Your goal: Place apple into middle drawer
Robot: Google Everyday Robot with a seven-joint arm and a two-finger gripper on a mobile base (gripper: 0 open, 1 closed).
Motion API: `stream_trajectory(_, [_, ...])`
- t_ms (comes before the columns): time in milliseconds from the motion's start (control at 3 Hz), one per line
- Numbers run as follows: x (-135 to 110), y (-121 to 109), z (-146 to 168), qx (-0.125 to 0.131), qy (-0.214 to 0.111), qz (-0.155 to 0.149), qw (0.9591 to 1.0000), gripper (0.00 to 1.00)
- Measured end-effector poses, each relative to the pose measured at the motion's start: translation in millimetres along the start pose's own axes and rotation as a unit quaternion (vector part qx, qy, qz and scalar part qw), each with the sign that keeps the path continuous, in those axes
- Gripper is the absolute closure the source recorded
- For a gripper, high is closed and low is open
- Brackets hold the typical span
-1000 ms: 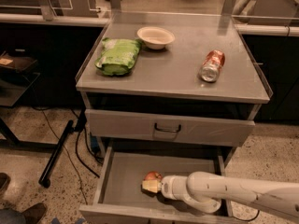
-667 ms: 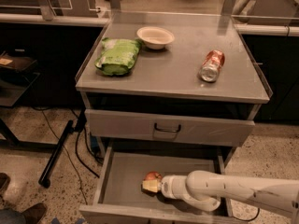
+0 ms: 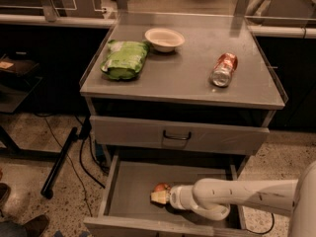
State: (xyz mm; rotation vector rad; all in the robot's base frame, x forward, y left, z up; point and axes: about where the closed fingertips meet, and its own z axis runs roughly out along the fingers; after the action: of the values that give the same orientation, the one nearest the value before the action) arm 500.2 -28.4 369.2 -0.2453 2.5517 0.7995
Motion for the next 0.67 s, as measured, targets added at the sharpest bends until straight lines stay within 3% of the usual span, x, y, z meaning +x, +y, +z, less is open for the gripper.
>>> stream_trajectory(667, [2.4, -2.3, 2.6, -0.003, 0.008, 0.005, 0.9999, 1.0])
